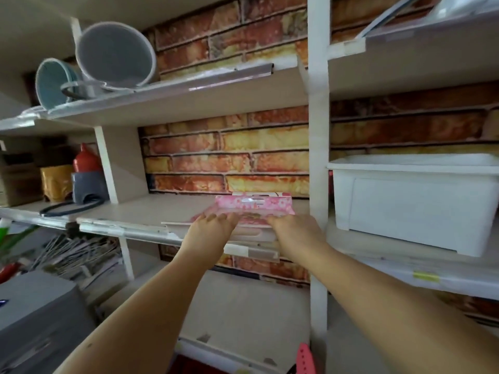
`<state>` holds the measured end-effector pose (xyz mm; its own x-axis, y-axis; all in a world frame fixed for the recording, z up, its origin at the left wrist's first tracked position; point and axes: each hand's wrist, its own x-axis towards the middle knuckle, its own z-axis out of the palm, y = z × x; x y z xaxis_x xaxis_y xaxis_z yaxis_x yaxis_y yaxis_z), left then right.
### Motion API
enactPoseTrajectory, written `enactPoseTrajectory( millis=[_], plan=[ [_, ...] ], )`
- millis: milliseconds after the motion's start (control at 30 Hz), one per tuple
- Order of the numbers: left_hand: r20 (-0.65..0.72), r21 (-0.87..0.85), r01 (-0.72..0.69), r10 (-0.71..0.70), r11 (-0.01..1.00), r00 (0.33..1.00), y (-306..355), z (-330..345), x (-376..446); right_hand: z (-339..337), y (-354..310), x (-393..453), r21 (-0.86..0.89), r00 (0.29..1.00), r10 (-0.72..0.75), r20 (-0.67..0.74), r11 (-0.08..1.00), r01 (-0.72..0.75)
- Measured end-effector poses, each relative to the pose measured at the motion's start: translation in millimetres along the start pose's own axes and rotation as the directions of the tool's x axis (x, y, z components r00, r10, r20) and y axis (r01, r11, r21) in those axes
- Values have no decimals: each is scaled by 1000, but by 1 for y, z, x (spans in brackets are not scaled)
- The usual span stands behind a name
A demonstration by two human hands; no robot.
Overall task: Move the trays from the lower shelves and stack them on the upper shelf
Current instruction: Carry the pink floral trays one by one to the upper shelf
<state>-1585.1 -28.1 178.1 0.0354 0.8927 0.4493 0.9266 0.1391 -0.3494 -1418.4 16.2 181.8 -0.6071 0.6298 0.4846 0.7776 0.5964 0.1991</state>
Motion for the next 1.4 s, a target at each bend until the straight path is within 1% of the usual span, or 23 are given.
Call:
enactPoseTrajectory(
  millis=[167, 300, 367, 433, 533, 633, 833, 933, 1100, 1167, 1267, 1400],
  plan=[
    [9, -17, 0, 1, 1000, 1000, -8, 15, 8, 20, -3, 16, -2, 1000, 9, 13, 1000, -8],
    [38, -48, -15, 17, 999, 999, -22, 37, 23, 33, -8, 36, -37, 999, 29, 31, 999, -28],
    [66, -50, -40, 44, 998, 997, -31, 49, 31, 40, -11, 47, -71, 998, 39, 48, 997, -36],
    [83, -59, -99, 104, 993, 991, -40, 62, 41, 48, -16, 58, -114, 996, 53, 78, 993, -44],
    [70, -166, -164, 177, 972, 982, -52, 77, 56, 61, -23, 75, -144, 984, 75, 162, 988, -52],
    [60, -244, -180, 200, 953, 978, -62, 94, 72, 72, -29, 93, -118, 969, 137, 207, 986, -114],
    [4, -297, -226, 238, 928, 971, -76, 121, 101, 94, -32, 120, -113, 947, 206, 245, 977, -184],
    [24, -299, -238, 256, 924, 966, -80, 132, 115, 103, -31, 131, -119, 927, 245, 283, 968, -220],
    [160, -395, -201, 282, 896, 946, -78, 160, 125, 123, -31, 140, -92, 861, 281, 424, 959, -268],
    [195, -377, -208, 297, 903, 935, -75, 171, 126, 132, -30, 139, -60, 826, 288, 484, 953, -297],
    [208, -404, -217, 320, 889, 924, -75, 176, 131, 137, -27, 141, -25, 807, 285, 517, 948, -318],
    [241, -460, -204, 343, 864, 908, -76, 175, 134, 136, -26, 144, -51, 781, 287, 555, 948, -313]
  ],
)
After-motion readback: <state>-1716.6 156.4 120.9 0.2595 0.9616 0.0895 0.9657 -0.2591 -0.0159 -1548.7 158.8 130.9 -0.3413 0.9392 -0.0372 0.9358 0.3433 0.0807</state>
